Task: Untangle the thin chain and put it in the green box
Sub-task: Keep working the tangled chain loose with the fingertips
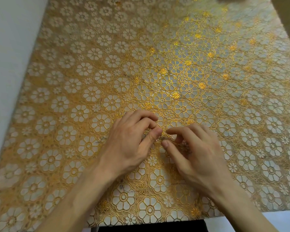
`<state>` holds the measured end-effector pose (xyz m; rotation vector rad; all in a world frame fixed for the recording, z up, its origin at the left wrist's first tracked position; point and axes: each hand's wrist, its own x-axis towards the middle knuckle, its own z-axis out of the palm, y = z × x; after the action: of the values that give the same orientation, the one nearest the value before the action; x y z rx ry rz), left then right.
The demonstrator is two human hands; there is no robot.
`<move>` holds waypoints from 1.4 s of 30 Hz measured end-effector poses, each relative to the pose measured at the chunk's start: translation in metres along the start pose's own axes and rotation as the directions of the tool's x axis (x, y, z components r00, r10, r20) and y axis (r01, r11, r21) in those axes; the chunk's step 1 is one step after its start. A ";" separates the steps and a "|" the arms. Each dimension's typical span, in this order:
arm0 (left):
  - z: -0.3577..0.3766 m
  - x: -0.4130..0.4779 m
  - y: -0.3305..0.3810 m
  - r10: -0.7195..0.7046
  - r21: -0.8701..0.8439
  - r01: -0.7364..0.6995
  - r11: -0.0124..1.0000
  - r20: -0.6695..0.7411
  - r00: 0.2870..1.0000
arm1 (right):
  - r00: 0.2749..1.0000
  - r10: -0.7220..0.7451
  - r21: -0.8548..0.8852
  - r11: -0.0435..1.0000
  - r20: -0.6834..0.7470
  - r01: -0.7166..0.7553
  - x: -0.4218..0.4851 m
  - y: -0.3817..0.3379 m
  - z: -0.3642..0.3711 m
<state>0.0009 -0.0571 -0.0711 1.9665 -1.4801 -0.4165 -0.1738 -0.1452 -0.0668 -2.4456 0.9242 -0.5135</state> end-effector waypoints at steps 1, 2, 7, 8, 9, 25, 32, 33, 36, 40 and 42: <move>0.000 0.000 0.000 -0.003 -0.006 0.003 1.000 0.002 1.000 | 1.000 -0.008 0.012 1.000 -0.006 0.008 0.001 0.000 0.001; 0.000 0.000 -0.001 -0.007 -0.013 0.007 1.000 0.007 1.000 | 1.000 -0.017 0.026 1.000 -0.016 0.018 0.002 -0.001 0.003; 0.001 0.001 -0.001 -0.031 -0.009 0.031 0.999 0.040 0.999 | 0.998 -0.047 0.041 0.998 -0.044 0.048 0.004 0.000 0.006; 0.001 0.001 -0.001 -0.044 -0.014 0.045 0.999 0.052 0.998 | 0.998 -0.055 0.038 0.998 -0.040 0.057 0.004 0.001 0.006; 0.000 0.001 0.000 -0.060 -0.021 0.062 0.998 0.065 0.996 | 0.997 -0.062 0.039 0.997 -0.035 0.064 0.004 0.000 0.005; -0.010 0.011 0.005 -0.253 -0.323 0.301 0.897 0.181 0.950 | 0.999 -0.021 0.169 0.985 -0.024 0.025 0.011 -0.008 -0.001; -0.031 0.018 0.011 -0.310 -0.493 0.371 0.787 0.205 0.928 | 1.000 -0.004 0.149 0.989 0.024 0.000 0.007 0.001 -0.004; -0.034 0.019 0.010 -0.313 -0.500 0.373 0.782 0.204 0.928 | 0.999 0.001 0.147 0.989 0.032 -0.006 0.006 0.003 -0.004; -0.037 0.018 0.010 -0.310 -0.508 0.367 0.779 0.198 0.930 | 0.999 0.010 0.137 0.991 0.043 -0.016 0.005 0.004 -0.005; -0.034 0.022 0.014 -0.348 -0.489 0.364 0.793 0.127 0.929 | 0.998 -0.006 0.083 0.997 0.064 0.001 0.005 0.005 -0.005; -0.032 0.030 0.013 -0.332 -0.396 0.327 0.858 0.058 0.942 | 0.998 -0.007 0.063 0.998 0.070 0.002 0.005 0.006 -0.004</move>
<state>0.0199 -0.0775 -0.0355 1.8734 -0.9462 -0.7893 -0.1758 -0.1536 -0.0656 -2.3935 0.8610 -0.4487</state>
